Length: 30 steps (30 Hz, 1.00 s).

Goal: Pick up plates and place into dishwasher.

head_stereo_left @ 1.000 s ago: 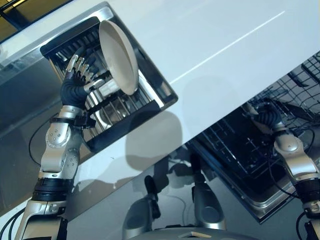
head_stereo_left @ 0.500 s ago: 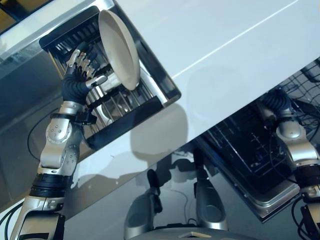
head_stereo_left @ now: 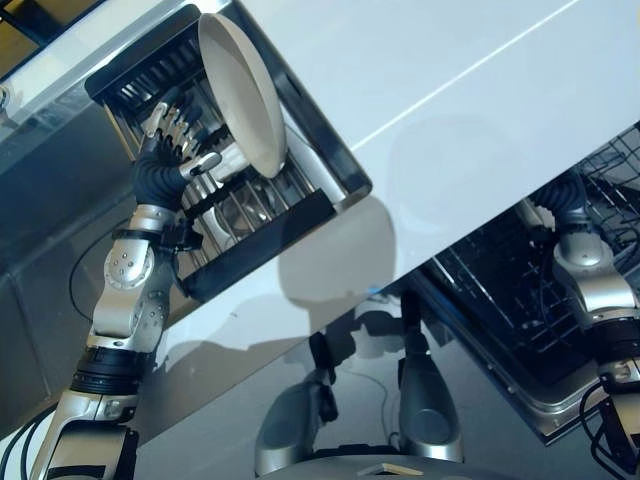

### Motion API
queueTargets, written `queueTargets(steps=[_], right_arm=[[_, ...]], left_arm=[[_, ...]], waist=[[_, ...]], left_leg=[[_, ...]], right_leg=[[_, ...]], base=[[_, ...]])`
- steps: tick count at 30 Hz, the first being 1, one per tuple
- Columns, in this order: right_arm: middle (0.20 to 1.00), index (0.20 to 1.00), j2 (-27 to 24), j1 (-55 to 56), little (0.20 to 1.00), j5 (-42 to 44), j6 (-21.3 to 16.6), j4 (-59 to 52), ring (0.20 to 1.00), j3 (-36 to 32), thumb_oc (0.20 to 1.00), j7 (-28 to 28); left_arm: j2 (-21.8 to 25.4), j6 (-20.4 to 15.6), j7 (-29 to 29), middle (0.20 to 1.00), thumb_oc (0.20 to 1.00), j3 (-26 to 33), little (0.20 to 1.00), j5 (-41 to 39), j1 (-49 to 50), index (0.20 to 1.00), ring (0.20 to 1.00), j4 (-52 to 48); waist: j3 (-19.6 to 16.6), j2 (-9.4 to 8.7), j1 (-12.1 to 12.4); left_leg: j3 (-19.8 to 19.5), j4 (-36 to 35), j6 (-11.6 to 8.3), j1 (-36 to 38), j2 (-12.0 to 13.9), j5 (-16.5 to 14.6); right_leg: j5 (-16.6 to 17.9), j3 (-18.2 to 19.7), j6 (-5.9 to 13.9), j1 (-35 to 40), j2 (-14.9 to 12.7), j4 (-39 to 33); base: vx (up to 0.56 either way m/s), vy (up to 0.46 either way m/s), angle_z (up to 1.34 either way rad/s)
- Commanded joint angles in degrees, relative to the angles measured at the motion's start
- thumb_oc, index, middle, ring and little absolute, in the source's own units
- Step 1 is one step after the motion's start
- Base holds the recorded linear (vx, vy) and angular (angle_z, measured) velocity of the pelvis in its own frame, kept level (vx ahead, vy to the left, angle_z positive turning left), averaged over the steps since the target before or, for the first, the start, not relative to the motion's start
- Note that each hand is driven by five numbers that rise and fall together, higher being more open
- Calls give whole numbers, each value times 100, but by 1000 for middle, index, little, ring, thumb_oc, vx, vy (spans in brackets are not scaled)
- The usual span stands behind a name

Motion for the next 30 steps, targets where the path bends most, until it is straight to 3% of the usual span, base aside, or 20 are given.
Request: queueTargets(steps=[1, 12, 19, 30], right_arm=[[1000, 1000, -540, -77, 1000, 180, 278, 1220, 1000, -223, 1000, -406], [1000, 1000, -301, 477, 1000, 314, 126, 1121, 1000, -434, 1000, -586], [1000, 1000, -46, 1271, 1000, 201, -133, 832, 1000, -904, 1000, -603], [1000, 1000, 467, 2116, 1000, -166, -49, 332, 1000, -1319, 1000, -486]], left_arm=[[-172, -393, 46, 1000, 1000, 54, 1000, -168, 75, 1000, 1000, -79], [-181, -385, -126, 1000, 1000, 155, 1000, -213, 292, 1000, 1000, -54], [-236, -442, -383, 1000, 1000, 377, 1000, -160, 679, 1000, 1000, 18], [-376, -238, -783, 1000, 1000, 661, 1000, -16, 1045, 1000, 1000, 109]], waist=[[228, 302, 63], [-126, 143, 46], [-530, -76, 9], [-1224, -405, -23]], left_leg=[[-143, 487, 383, -740, -338, -191], [-140, 435, 405, -401, -323, -310], [-94, 301, 435, 6, -280, -412], [-49, 112, 481, 533, -232, -522]], right_leg=[[-1052, -443, -163, -260, 254, 880], [-1137, -429, -178, 112, 322, 804], [-1171, -390, -150, 571, 407, 605], [-1158, -280, -73, 1122, 528, 375]], base=[[0, 0, 0], [0, 0, 0], [14, 3, 0], [42, 0, -2]])
